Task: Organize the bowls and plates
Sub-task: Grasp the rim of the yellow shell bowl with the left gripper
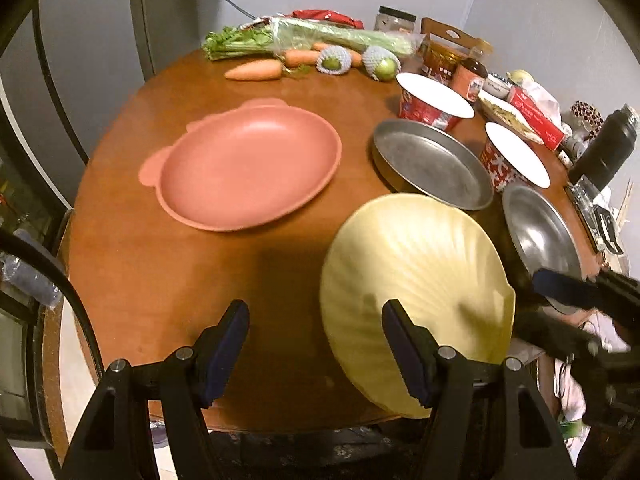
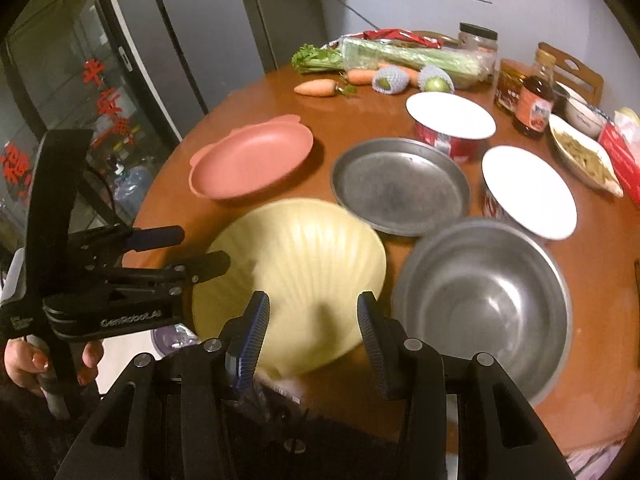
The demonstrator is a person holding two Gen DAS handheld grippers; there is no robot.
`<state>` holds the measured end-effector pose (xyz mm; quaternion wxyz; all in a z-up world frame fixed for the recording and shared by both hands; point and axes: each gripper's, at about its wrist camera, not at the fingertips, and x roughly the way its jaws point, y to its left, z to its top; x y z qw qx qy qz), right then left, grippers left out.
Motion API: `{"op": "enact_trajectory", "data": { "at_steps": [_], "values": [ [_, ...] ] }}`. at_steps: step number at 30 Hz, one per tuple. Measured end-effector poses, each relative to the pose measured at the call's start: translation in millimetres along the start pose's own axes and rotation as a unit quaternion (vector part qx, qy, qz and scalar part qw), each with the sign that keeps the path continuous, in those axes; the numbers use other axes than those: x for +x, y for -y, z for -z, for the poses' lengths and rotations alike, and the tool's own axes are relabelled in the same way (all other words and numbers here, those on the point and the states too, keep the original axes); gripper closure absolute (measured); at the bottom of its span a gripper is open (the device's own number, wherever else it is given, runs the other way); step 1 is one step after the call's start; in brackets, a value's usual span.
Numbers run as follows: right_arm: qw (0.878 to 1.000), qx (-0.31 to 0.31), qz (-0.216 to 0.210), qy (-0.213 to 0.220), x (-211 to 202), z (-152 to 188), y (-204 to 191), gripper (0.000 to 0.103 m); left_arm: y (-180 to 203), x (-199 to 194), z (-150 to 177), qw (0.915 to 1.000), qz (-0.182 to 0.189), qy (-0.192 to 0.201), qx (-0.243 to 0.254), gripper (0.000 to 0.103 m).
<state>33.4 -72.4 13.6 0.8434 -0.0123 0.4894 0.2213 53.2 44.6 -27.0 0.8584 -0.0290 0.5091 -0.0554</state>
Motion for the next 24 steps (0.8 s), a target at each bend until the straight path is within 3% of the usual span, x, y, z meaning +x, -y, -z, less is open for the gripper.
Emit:
{"op": "enact_trajectory", "data": {
  "at_steps": [10, 24],
  "values": [
    [0.999, 0.016, 0.01, -0.027, 2, 26, 8, 0.056, 11, 14, 5, 0.9999, -0.01, -0.013, 0.004, 0.035],
    [0.999, 0.016, 0.004, -0.052, 30, 18, -1, 0.055, -5, 20, 3, 0.9996, -0.028, -0.004, -0.008, 0.035]
  ]
}}
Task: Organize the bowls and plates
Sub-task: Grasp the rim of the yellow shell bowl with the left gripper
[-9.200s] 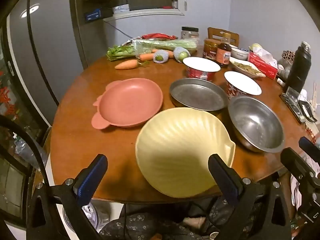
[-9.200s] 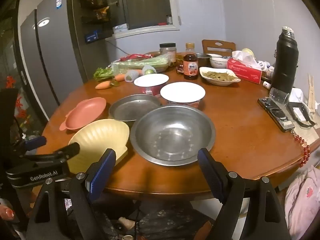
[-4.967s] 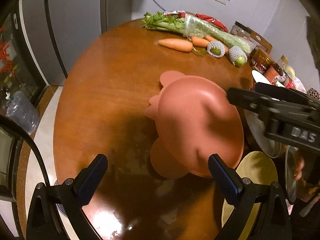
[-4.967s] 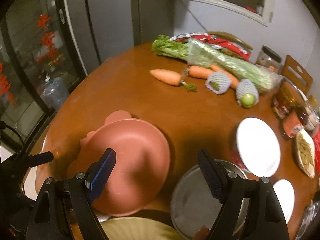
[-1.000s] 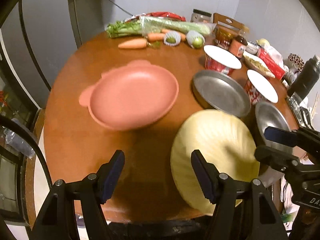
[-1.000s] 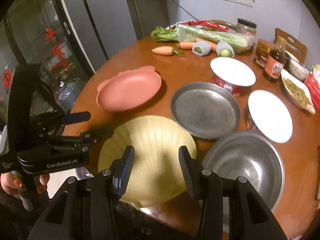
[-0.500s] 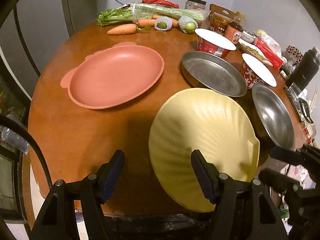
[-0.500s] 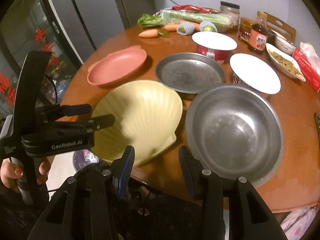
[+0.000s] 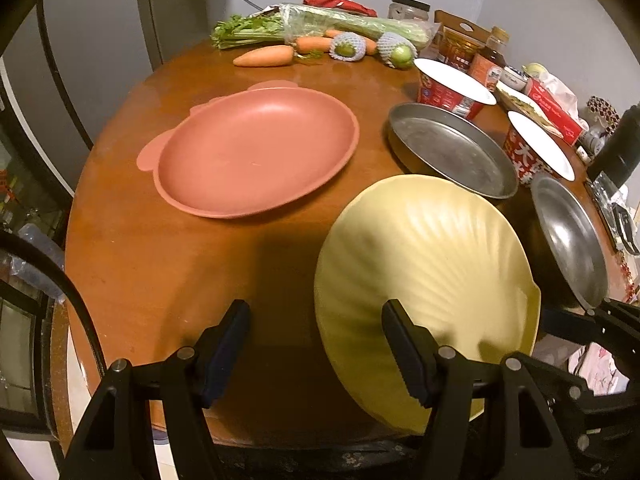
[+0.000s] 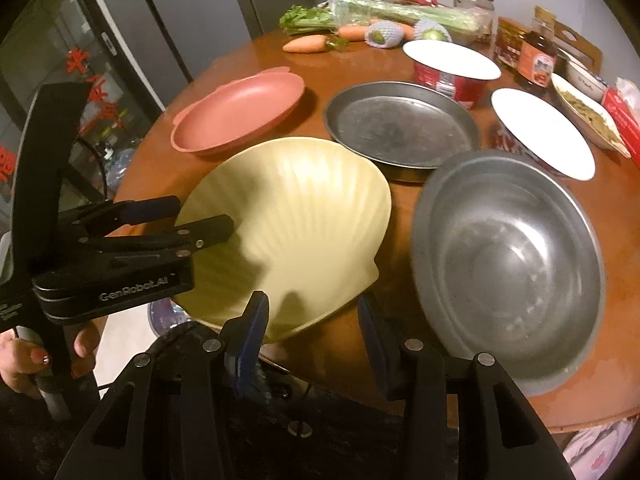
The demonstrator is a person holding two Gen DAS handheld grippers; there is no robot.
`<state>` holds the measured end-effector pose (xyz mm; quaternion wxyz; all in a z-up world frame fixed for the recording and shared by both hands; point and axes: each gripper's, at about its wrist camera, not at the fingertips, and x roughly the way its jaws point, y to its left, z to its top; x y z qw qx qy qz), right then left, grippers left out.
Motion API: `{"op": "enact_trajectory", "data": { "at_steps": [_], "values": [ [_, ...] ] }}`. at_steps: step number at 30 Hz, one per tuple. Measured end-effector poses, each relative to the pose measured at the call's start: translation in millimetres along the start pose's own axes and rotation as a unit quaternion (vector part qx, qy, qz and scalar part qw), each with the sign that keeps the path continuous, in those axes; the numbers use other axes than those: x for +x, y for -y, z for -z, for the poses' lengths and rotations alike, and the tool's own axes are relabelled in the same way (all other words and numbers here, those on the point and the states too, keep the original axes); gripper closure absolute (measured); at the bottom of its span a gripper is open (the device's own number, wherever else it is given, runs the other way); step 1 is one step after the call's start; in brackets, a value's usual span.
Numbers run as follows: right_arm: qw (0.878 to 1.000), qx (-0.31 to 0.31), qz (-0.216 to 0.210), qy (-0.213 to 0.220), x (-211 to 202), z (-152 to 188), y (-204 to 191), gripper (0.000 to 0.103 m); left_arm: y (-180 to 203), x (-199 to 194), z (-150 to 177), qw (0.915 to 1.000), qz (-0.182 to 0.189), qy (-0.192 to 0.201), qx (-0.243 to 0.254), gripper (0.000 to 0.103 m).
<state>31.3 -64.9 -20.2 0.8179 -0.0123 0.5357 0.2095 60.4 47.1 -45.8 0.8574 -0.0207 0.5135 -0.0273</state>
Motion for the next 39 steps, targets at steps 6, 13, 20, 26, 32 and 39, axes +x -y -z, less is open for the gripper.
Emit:
{"op": "enact_trajectory", "data": {
  "at_steps": [6, 13, 20, 26, 32, 39],
  "values": [
    [1.0, -0.028, -0.014, 0.0, 4, -6, -18, 0.055, -18, 1, -5, 0.9997, -0.007, 0.007, -0.022, 0.035],
    [0.998, -0.059, -0.025, -0.007, 10, -11, -38, 0.055, -39, -2, -6, 0.9986, 0.012, 0.01, -0.05, 0.035],
    [0.999, -0.033, 0.0, 0.001, 10, -24, -19, 0.055, -47, -7, 2, 0.9979, 0.02, 0.011, -0.06, 0.035],
    [1.0, -0.026, -0.003, 0.001, 26, -41, -12, 0.055, -43, -9, 6, 0.9981, 0.031, 0.013, -0.052, 0.037],
    [0.999, -0.037, 0.008, 0.01, 34, -47, -12, 0.068, -31, -10, 8, 0.9983, 0.042, 0.015, -0.039, 0.05],
    [0.999, -0.048, 0.016, 0.011, 33, -46, -13, 0.075, -23, -9, 5, 0.9981, 0.05, 0.012, -0.033, 0.059]
  ]
}}
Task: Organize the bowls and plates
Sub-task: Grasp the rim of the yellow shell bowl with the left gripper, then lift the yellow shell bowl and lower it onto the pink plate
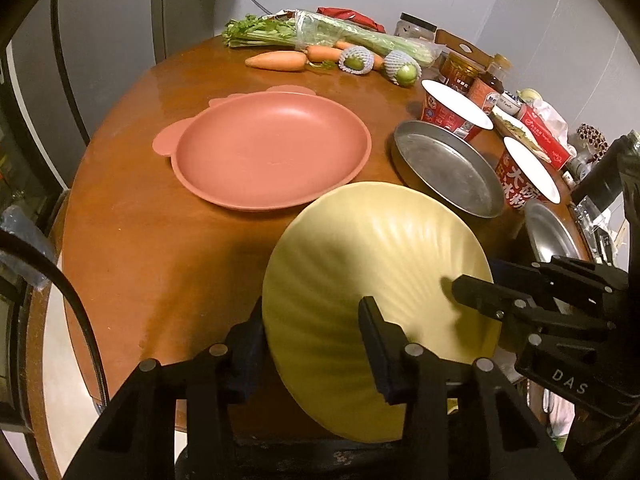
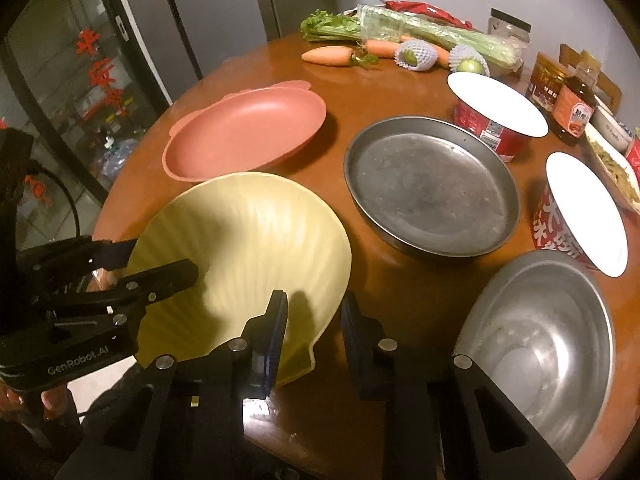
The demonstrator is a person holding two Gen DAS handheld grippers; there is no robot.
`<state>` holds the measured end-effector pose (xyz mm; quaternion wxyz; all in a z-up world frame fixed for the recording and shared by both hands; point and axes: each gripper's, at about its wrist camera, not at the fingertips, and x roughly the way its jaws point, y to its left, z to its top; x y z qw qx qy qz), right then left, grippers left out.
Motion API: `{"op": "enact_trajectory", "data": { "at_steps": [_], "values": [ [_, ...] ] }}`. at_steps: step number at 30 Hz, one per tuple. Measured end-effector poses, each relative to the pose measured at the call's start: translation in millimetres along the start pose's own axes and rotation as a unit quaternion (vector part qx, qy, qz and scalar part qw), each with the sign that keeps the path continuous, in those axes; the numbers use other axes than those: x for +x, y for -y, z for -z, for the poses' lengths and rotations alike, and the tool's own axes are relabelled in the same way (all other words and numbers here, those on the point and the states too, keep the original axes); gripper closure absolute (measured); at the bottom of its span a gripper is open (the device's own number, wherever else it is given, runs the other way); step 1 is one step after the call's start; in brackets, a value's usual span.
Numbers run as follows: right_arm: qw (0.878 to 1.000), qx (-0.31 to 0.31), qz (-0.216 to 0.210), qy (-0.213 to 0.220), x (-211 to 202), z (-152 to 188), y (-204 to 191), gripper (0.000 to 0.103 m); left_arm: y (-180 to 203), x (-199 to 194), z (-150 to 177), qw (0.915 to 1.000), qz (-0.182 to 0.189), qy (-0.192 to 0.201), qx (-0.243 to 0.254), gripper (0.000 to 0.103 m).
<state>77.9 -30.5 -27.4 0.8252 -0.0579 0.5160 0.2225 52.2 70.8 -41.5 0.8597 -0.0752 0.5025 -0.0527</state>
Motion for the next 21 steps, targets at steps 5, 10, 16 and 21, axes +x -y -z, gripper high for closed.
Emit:
{"op": "enact_trajectory", "data": {
  "at_steps": [5, 10, 16, 21],
  "values": [
    [1.0, 0.0, 0.001, 0.012, -15, 3, 0, 0.075, 2, -2, -3, 1.0, 0.006, -0.007, -0.002, 0.059],
    [0.999, 0.004, 0.003, 0.032, -32, -2, 0, 0.075, 1, -15, -12, 0.9998, 0.018, 0.006, -0.004, 0.059],
    [0.998, 0.001, -0.008, 0.061, -42, -22, -9, 0.075, -12, -34, -34, 0.9993, 0.003, 0.034, -0.016, 0.059],
    [0.997, -0.008, -0.013, 0.074, -43, -45, -22, 0.074, -29, -47, -52, 0.998, -0.009, 0.055, -0.03, 0.059]
  ]
}}
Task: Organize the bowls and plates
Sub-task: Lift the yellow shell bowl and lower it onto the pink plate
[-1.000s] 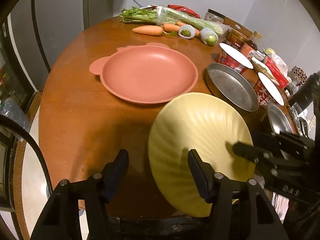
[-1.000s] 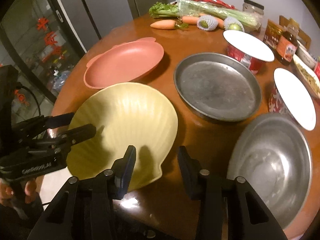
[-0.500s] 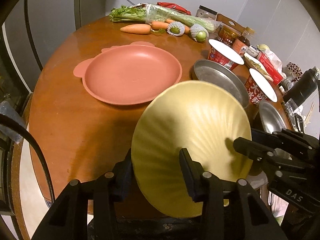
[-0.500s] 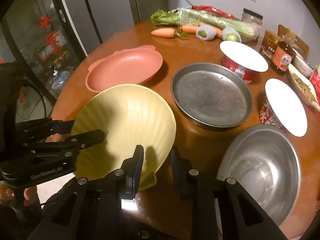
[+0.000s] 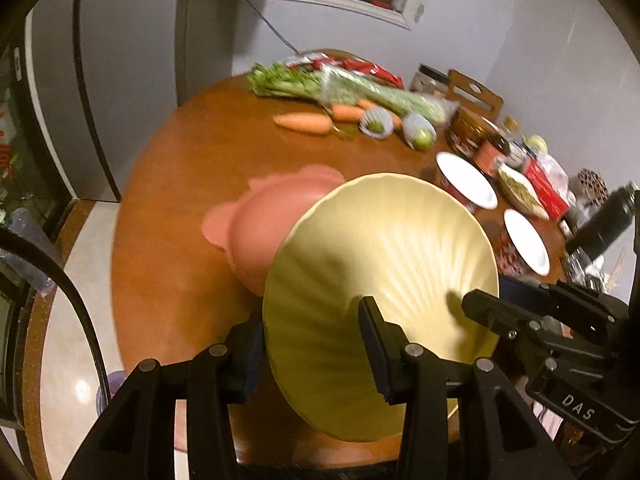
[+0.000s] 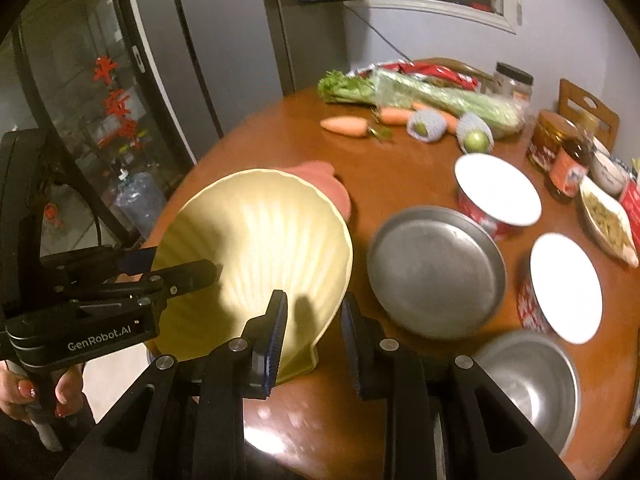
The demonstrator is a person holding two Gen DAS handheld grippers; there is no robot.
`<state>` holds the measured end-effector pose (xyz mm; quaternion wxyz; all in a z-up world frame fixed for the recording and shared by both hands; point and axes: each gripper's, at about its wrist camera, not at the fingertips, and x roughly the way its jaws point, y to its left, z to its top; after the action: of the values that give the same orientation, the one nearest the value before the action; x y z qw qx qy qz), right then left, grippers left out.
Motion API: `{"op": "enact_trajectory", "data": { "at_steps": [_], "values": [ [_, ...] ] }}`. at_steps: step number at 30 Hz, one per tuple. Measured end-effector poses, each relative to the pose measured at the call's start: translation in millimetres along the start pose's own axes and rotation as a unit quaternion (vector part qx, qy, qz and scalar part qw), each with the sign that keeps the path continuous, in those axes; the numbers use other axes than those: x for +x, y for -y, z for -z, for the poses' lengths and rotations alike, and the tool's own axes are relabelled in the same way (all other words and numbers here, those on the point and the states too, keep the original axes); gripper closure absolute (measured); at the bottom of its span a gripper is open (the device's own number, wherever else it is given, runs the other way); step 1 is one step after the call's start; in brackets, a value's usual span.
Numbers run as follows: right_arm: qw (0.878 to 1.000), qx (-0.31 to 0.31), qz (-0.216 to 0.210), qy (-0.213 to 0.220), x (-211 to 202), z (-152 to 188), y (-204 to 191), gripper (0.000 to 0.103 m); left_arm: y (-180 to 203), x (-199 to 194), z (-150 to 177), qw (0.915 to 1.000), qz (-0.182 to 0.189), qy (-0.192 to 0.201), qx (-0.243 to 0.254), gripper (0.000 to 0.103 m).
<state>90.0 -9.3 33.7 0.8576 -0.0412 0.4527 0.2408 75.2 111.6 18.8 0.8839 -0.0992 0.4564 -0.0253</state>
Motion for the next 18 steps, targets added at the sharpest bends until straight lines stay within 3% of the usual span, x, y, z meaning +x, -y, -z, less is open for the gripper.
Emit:
{"op": "enact_trajectory", "data": {
  "at_steps": [11, 18],
  "values": [
    [1.0, -0.001, -0.013, 0.018, 17, -46, -6, 0.074, -17, 9, -42, 0.9997, -0.019, 0.016, -0.009, 0.059],
    [1.0, 0.018, -0.009, -0.001, 44, -60, 4, 0.074, -19, 33, -56, 0.9991, -0.04, 0.008, -0.007, 0.059]
  ]
}}
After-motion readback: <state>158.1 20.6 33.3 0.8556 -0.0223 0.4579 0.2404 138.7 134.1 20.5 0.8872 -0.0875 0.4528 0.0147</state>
